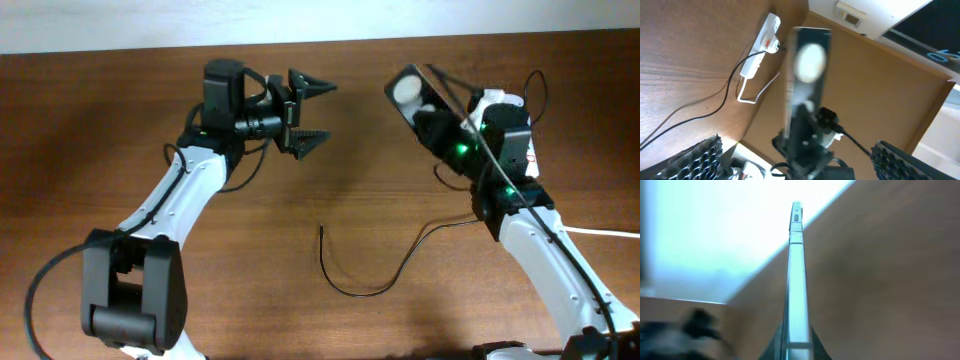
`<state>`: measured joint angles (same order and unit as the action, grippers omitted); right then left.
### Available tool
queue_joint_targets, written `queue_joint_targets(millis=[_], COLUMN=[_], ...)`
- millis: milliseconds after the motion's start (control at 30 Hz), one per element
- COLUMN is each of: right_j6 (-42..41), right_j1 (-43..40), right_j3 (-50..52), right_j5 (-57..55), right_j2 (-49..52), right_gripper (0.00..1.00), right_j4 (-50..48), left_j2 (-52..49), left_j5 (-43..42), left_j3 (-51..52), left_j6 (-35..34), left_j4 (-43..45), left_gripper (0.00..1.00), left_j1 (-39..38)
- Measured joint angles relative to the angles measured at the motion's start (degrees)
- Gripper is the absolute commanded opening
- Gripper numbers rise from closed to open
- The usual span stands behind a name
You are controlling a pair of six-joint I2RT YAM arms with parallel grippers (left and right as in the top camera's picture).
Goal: Plug charger to phone and switch on socket
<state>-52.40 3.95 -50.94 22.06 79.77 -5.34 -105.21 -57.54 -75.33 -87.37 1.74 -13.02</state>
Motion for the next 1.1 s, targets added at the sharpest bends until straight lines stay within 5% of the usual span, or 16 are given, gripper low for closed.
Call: queue_joint_targets(millis=[333, 500, 567, 967, 1100], right_j6=[-30.42, -33.18, -35.93, -43.71, -45.38], right_j1=[0.0, 3.15, 6.56, 19.1, 19.21], right_j3=[-0.17, -0.17, -0.15, -0.17, -0.17], right_j5=[14.08, 14.29, 13.44, 2.08, 1.05], right_j2=[0.07, 0.07, 0.07, 0.07, 0.07], right_gripper=[0.04, 0.04, 0.04, 0.04, 0.04], right_j4=[-6.03, -6.69, -7.98, -12.74, -12.7], left_j2=[0.0, 0.0, 0.0, 0.0, 0.0], left_j5=[-2.64, 4.17, 6.43, 10.03, 10.03], left_j3=[-0.02, -0.02, -0.02, -0.02, -0.02], left_j6=[-0.04, -0.07, 0.04, 1.75, 2.56], left_j4=[8.48, 8.63, 8.63, 8.63, 8.63], left_gripper=[0.99, 0.93, 0.84, 0.85, 0.77], left_j1=[1.86, 1.86, 1.84, 1.09, 1.09])
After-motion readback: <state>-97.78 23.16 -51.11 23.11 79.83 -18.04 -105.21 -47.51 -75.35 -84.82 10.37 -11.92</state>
